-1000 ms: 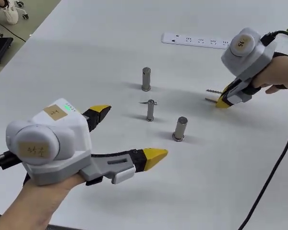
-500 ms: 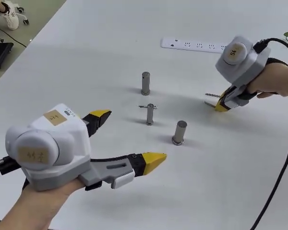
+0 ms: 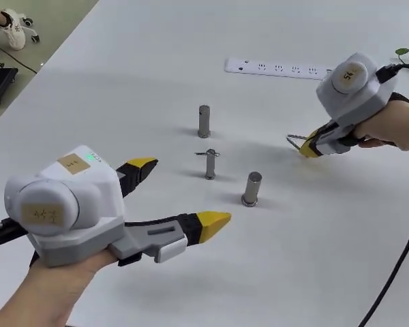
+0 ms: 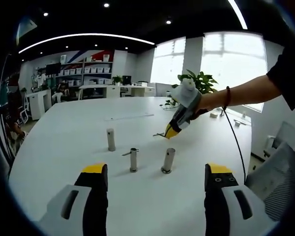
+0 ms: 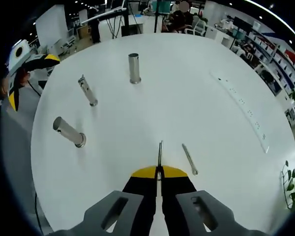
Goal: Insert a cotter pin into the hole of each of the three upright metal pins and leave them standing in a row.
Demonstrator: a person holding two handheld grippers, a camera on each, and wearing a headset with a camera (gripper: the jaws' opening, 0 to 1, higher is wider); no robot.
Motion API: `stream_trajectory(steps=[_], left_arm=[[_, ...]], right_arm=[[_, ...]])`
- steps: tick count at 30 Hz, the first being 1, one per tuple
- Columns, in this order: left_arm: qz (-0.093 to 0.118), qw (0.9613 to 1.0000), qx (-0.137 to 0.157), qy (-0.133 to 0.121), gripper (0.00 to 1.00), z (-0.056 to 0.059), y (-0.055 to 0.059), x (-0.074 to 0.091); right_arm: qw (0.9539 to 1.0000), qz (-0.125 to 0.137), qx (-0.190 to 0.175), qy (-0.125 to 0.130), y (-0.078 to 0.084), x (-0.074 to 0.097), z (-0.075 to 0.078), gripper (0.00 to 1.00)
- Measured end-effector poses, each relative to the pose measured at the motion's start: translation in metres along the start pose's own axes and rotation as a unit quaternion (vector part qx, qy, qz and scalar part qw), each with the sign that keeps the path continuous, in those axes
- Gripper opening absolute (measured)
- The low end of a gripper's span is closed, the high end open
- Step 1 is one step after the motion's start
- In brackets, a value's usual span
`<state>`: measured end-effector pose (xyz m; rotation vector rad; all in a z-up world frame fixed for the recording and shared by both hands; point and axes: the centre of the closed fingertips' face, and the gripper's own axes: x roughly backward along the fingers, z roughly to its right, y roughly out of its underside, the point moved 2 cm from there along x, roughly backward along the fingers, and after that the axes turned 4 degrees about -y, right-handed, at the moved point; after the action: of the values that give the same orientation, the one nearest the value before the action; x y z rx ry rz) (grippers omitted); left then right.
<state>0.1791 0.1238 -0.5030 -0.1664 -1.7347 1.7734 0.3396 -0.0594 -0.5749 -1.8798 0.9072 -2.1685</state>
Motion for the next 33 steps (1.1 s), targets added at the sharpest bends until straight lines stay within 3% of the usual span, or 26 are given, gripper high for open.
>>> stream_trajectory(steps=[3, 5, 6, 12, 16, 18, 27, 33], left_arm=[[0.002, 1.0, 0.007, 0.003, 0.75, 0.001, -0.002, -0.001], [0.002, 0.9999, 0.01, 0.002, 0.73, 0.001, -0.002, -0.002], [0.002, 0.9999, 0.011, 0.003, 0.73, 0.001, -0.002, -0.002], [0.0, 0.9999, 0.002, 0.015, 0.68, 0.005, -0.007, -0.007], [-0.004, 0.9997, 0.003, 0.022, 0.58, 0.007, -0.01, -0.013], [-0.021, 0.9994, -0.01, 0.025, 0.53, 0.008, -0.007, -0.016], [-0.03, 0.9982, -0.008, 0.052, 0.46, 0.018, -0.011, -0.024], [-0.032, 0.9971, 0.02, 0.065, 0.36, 0.022, -0.017, -0.028]], right_arm=[[0.9997, 0.021, 0.016, 0.002, -0.004, 0.0, -0.001, 0.0], [0.9988, 0.043, 0.026, 0.002, -0.01, 0.007, -0.011, 0.0], [0.9981, 0.053, 0.031, 0.003, -0.012, 0.003, -0.006, 0.0], [0.995, 0.082, 0.055, 0.015, -0.026, 0.023, -0.035, 0.0], [0.9911, 0.109, 0.075, 0.016, -0.038, 0.03, -0.046, 0.0], [0.9891, 0.121, 0.083, 0.015, -0.044, 0.035, -0.057, 0.0], [0.9803, 0.151, 0.127, 0.004, -0.059, 0.046, -0.095, 0.0], [0.9724, 0.171, 0.159, -0.003, -0.069, 0.051, -0.115, 0.0]])
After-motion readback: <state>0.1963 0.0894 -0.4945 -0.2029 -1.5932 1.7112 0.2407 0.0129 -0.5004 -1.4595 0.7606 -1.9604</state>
